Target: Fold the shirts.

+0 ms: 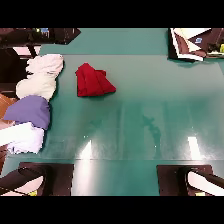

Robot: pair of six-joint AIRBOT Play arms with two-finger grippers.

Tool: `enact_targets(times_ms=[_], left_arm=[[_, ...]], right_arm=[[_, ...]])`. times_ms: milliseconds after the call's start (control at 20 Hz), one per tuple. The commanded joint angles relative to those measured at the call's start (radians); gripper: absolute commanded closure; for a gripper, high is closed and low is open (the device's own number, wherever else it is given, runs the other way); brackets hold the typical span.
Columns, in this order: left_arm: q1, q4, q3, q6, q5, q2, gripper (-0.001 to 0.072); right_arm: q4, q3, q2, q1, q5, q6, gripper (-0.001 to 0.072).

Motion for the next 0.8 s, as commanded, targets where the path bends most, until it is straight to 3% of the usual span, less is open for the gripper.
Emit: enact_targets(times_ms=[0,50,100,350,750], left_arm=[[0.000,0.016,0.000,0.001,0.042,-0.002,0.0678],[0.000,0.053,0.000,0.000,0.041,-0.009,0.0396],[0.001,0.096,-0.005,-0.011,0.039,-0.022,0.0063],[0.001,0.357,-0.092,-0.139,-0.043,-0.184,0.0045],[0.001,0.258,-0.145,-0.139,0.006,-0.523,0.0045]], right_arm=[[0.003,0.000,0.000,0.000,-0.021,0.000,0.0693],[0.004,0.000,0.001,0.000,-0.023,0.000,0.0693],[0.004,0.000,0.000,0.000,-0.034,0.000,0.0693],[0.004,0.000,0.000,0.001,0.003,0.001,0.0693],[0.003,0.000,0.000,0.000,0.064,0.001,0.0693]])
